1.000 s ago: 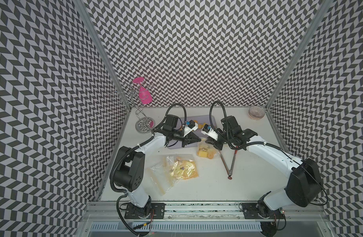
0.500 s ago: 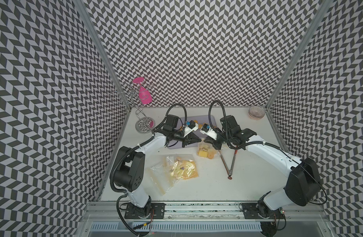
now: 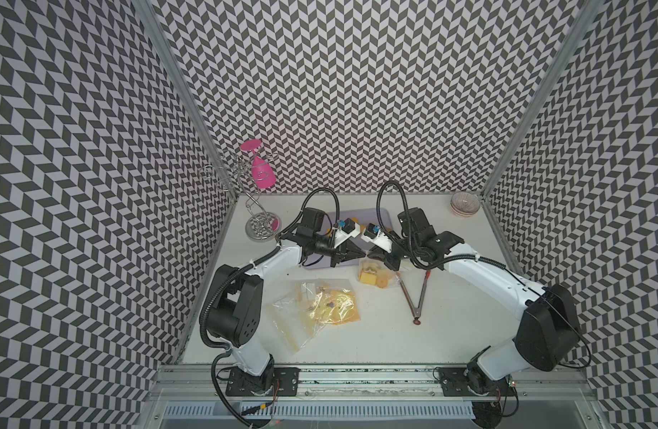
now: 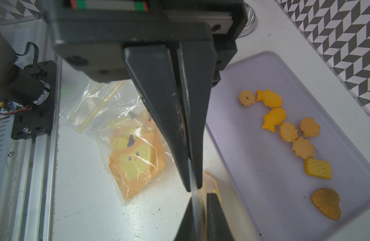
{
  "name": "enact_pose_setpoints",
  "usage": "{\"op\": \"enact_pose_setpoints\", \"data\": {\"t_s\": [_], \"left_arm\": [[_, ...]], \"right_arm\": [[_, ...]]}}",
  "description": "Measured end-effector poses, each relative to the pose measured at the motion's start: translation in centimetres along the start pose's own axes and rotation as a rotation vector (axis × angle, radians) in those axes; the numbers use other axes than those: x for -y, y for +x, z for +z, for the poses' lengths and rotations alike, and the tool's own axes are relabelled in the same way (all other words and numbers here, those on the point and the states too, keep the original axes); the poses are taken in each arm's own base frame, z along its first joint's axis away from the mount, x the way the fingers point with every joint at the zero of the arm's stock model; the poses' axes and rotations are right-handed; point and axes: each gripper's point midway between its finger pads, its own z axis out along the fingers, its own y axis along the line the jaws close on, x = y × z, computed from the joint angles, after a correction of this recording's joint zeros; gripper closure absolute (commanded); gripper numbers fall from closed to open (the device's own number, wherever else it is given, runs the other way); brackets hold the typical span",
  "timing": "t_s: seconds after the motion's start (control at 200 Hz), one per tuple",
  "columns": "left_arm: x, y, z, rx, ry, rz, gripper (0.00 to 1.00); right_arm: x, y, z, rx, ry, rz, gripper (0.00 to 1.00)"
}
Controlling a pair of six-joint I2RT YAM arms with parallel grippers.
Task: Put the cookies into a resealable bag to prevent moisture
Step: Close the ziploc bag at the center of the board.
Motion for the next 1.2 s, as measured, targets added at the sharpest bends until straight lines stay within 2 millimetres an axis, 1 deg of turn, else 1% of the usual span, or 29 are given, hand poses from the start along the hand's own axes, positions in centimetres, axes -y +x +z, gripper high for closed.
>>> {"op": "enact_pose_setpoints", "data": {"t_s": [0.075,0.11,0.13,0.185,0.275,0.31,0.33,0.35,0.39,0.476,0.506,0.526,0.571,0.646,0.676,0.696,0.741,0.811,0.841,0.861,0.926,0.961,1.006,1.031,1.051,1.081,1.151,1.181,1.201], "left_arm": [[0.0,0.0,0.0,0.000,-0.001,0.001,1.00],[-0.1,0.0,0.0,0.000,-0.002,0.002,1.00],[-0.1,0.0,0.0,0.000,-0.002,0.001,1.00],[0.0,0.0,0.0,0.000,-0.001,0.001,1.00],[-0.2,-0.1,0.0,-0.001,-0.005,0.004,1.00],[-0.2,-0.1,0.0,-0.001,-0.006,0.004,1.00],[-0.2,-0.1,0.0,-0.002,-0.006,0.004,1.00],[-0.2,-0.1,0.0,-0.002,-0.007,0.004,1.00],[-0.2,-0.1,0.0,-0.002,-0.006,0.004,1.00],[-0.3,-0.1,0.0,-0.005,-0.011,0.006,1.00],[-0.3,-0.1,0.0,-0.006,-0.012,0.006,1.00],[-0.3,-0.1,0.0,-0.006,-0.012,0.006,1.00],[-0.3,-0.1,0.0,-0.005,-0.012,0.007,1.00],[-0.3,-0.1,0.0,-0.005,-0.012,0.007,1.00],[-0.2,-0.1,0.0,-0.005,-0.010,0.008,1.00],[-0.2,-0.1,0.1,-0.005,-0.009,0.008,1.00],[0.0,-0.1,0.3,-0.006,-0.004,0.009,1.00],[0.0,-0.2,0.3,-0.005,-0.001,0.010,1.00],[0.1,-0.2,0.3,-0.005,0.001,0.010,1.00],[0.1,-0.2,0.4,-0.005,0.002,0.011,1.00],[0.1,-0.2,0.4,-0.005,0.004,0.010,1.00],[0.1,-0.2,0.4,-0.005,0.001,0.011,1.00],[0.1,-0.2,0.4,-0.004,0.002,0.011,1.00],[0.1,-0.2,0.4,-0.004,0.004,0.011,1.00],[0.2,-0.2,0.4,-0.004,0.005,0.011,1.00],[0.1,-0.2,0.4,-0.005,0.004,0.011,1.00],[0.0,-0.2,0.3,-0.004,0.000,0.010,1.00],[0.1,-0.2,0.3,-0.003,0.002,0.011,1.00],[0.1,-0.2,0.4,-0.003,0.004,0.011,1.00]], "right_arm": [[-0.1,0.0,0.0,-0.001,-0.005,0.006,1.00],[-0.1,0.0,0.0,0.000,-0.005,0.008,0.87],[-0.1,0.0,0.0,0.000,-0.006,0.010,0.85],[-0.1,-0.1,0.0,0.005,-0.004,0.005,1.00],[-0.1,-0.1,0.0,0.005,-0.002,0.006,1.00],[0.0,-0.1,0.0,0.005,-0.001,0.006,0.86],[0.0,-0.1,0.0,0.003,0.000,0.007,0.84],[0.0,-0.1,0.0,0.002,0.002,0.007,0.86],[0.1,0.0,0.0,-0.002,0.010,0.007,1.00],[0.3,0.2,0.0,-0.015,0.024,0.012,1.00],[0.4,0.3,-0.1,-0.019,0.031,0.012,0.88],[0.4,0.3,-0.1,-0.020,0.034,0.011,0.86],[0.6,0.4,-0.2,-0.026,0.048,0.007,1.00],[0.6,0.6,-0.4,-0.028,0.065,0.008,1.00],[0.5,0.8,-0.5,-0.029,0.071,0.005,0.88],[0.5,0.9,-0.6,-0.028,0.075,0.008,0.85],[0.4,1.1,-0.9,-0.030,0.085,0.003,1.00],[0.4,1.6,-1.3,-0.037,0.105,0.014,1.00],[0.4,1.7,-1.4,-0.036,0.109,0.016,0.89],[0.4,1.7,-1.5,-0.035,0.113,0.020,0.87],[0.5,1.9,-1.6,-0.038,0.126,0.023,0.99],[0.6,2.1,-1.7,-0.038,0.133,0.032,1.00],[0.6,2.2,-1.9,-0.036,0.137,0.033,0.86],[0.6,2.2,-1.9,-0.036,0.139,0.033,0.85],[0.6,2.3,-2.0,-0.036,0.141,0.037,0.88],[0.6,2.5,-2.2,-0.040,0.151,0.036,1.00],[0.8,2.8,-2.6,-0.039,0.164,0.050,1.00],[0.8,2.8,-2.7,-0.036,0.168,0.053,0.90],[0.7,2.9,-2.8,-0.035,0.169,0.053,0.87]]}}
